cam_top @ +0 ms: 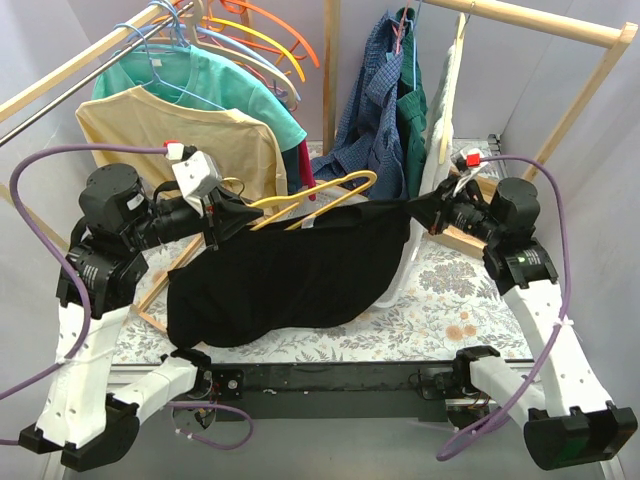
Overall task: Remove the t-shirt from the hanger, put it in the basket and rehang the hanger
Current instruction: Remove the T-shirt from the hanger, then place the hanger at the clothesline.
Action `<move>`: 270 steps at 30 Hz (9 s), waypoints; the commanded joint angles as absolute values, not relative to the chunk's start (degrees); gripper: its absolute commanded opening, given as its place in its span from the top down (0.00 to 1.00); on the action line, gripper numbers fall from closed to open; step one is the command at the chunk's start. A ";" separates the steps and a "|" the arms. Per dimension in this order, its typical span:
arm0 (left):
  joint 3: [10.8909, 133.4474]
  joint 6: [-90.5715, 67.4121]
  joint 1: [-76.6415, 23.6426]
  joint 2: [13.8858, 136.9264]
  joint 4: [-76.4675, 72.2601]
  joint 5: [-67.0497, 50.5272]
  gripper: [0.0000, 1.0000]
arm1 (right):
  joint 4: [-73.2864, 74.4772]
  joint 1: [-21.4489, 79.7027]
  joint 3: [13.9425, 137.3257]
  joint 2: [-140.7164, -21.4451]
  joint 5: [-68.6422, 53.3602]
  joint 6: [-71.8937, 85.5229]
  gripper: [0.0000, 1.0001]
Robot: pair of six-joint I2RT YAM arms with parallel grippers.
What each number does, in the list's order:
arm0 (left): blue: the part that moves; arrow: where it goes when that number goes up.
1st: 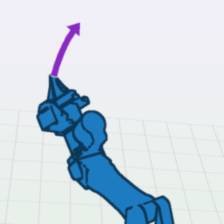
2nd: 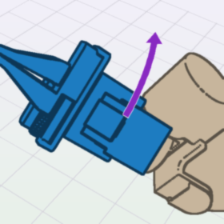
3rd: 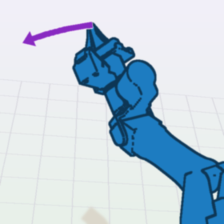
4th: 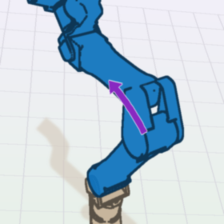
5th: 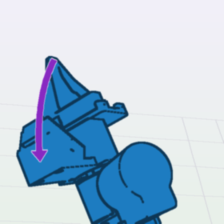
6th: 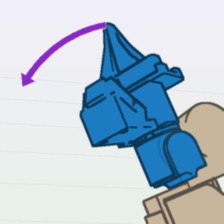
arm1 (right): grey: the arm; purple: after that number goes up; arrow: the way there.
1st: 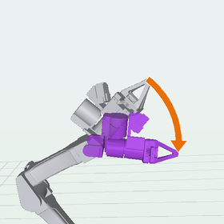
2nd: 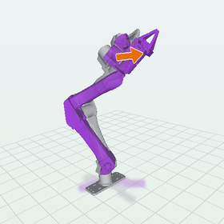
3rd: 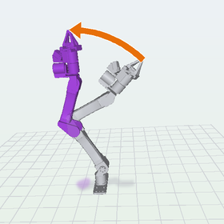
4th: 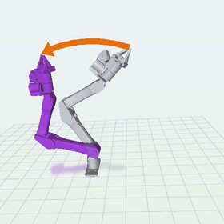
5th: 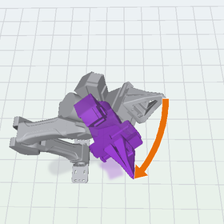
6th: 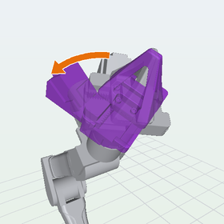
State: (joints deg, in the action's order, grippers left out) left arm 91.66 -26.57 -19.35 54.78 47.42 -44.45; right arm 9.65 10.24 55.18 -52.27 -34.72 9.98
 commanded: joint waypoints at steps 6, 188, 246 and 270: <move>93.78 -26.46 -19.16 59.50 40.34 -45.88 1.00 | 9.41 38.70 65.92 -51.50 -24.62 8.09 0.99; 48.16 -55.29 -19.16 39.21 33.84 9.76 0.19 | 43.44 41.31 109.96 -66.70 -23.81 -19.70 0.99; 55.10 -54.58 -19.16 31.90 34.28 1.93 0.12 | -6.68 56.60 134.73 -116.45 -16.26 -0.44 0.99; 57.22 -53.09 -19.16 29.97 38.76 5.54 0.11 | -13.80 56.60 138.87 -125.68 -13.18 4.22 0.99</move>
